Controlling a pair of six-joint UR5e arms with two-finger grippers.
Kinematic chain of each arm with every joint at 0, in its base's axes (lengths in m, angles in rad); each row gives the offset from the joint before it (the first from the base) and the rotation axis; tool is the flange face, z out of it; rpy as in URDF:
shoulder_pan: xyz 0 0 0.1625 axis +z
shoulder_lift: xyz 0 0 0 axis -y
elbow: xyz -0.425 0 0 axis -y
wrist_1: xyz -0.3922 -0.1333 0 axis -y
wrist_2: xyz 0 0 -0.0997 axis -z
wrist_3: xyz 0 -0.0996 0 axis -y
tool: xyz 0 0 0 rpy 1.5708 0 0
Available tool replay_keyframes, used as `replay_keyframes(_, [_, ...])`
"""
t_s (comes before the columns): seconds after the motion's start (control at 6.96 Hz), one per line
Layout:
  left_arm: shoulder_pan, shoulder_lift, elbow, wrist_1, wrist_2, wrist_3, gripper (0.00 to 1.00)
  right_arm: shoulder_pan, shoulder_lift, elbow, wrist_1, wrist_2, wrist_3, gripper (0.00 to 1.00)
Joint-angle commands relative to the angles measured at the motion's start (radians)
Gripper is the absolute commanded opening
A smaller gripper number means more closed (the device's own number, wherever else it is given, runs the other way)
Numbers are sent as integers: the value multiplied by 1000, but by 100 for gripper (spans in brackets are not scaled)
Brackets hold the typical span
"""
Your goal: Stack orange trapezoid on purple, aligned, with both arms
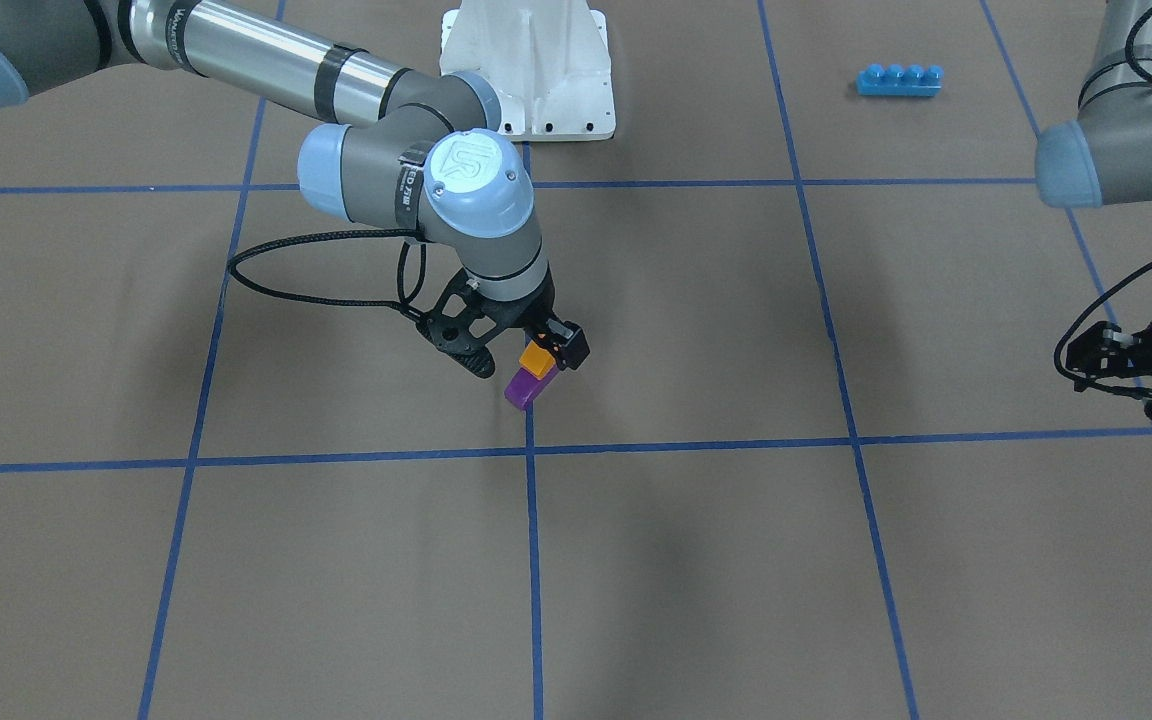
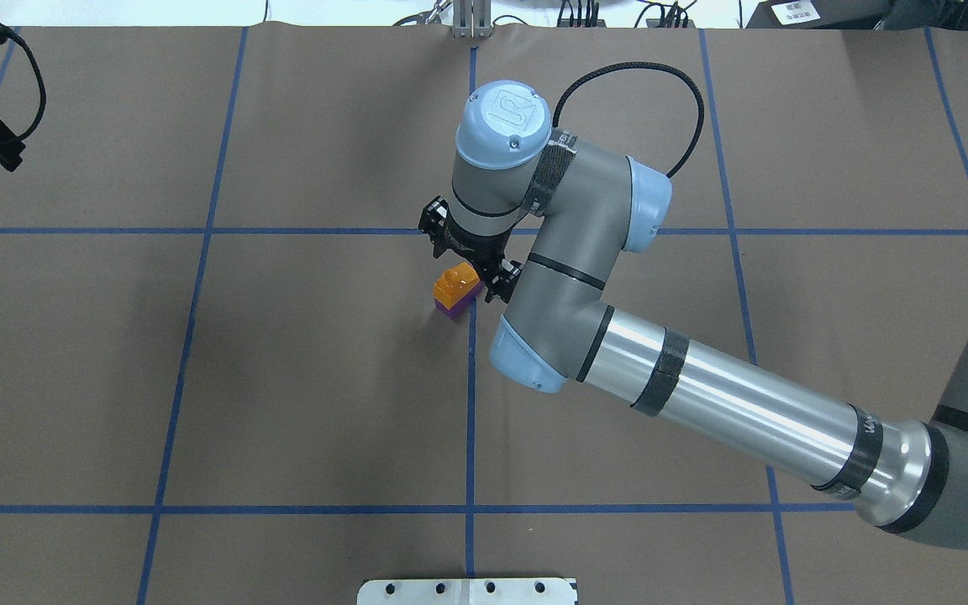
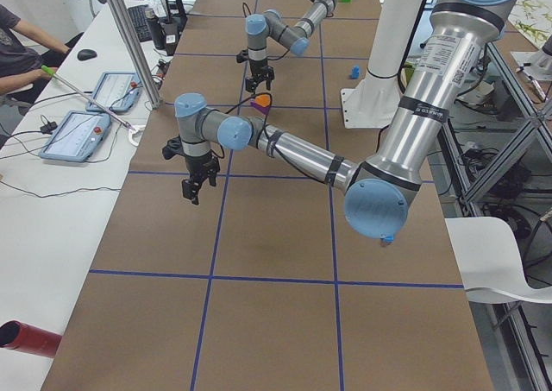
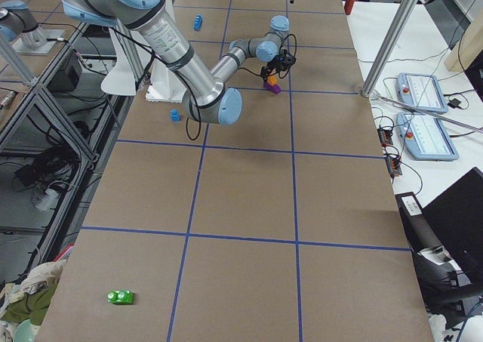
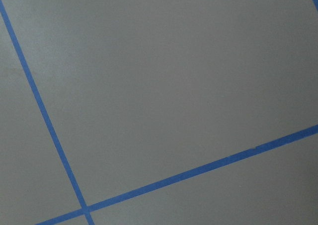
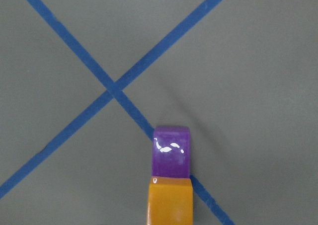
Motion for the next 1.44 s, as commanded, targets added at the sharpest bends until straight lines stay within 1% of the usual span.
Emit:
replay_keyframes(0.0, [-4, -1, -2, -8, -1, 0, 100, 42, -5, 156, -184, 1, -126, 100])
replay_keyframes(0.14, [-7, 3, -3, -34, -2, -2, 100, 68, -34, 269, -308, 1, -227, 100])
replay_keyframes(0.29, [-34, 8, -5, -41, -34, 0, 100, 108, -124, 396, -352, 1, -333, 100])
replay_keyframes(0.43, [-86, 11, -2, -39, -101, 32, 100, 167, -252, 508, -352, 5, -460, 100])
replay_keyframes(0.57, [-105, 29, -2, -41, -114, 116, 100, 239, -342, 544, -349, 19, -638, 100])
replay_keyframes(0.72, [-146, 49, -2, -41, -119, 121, 100, 293, -425, 549, -343, 24, -816, 100])
replay_keyframes(0.86, [-198, 62, 26, -39, -176, 124, 100, 362, -492, 545, -343, 59, -986, 100])
replay_keyframes(1.01, [-247, 65, 69, -39, -212, 190, 100, 442, -555, 542, -337, 100, -1141, 100])
replay_keyframes(1.15, [-287, 66, 99, -38, -217, 260, 100, 509, -626, 529, -337, 116, -1308, 100])
replay_keyframes(1.29, [-299, 85, 104, -28, -215, 252, 100, 575, -699, 502, -282, 139, -1474, 100])
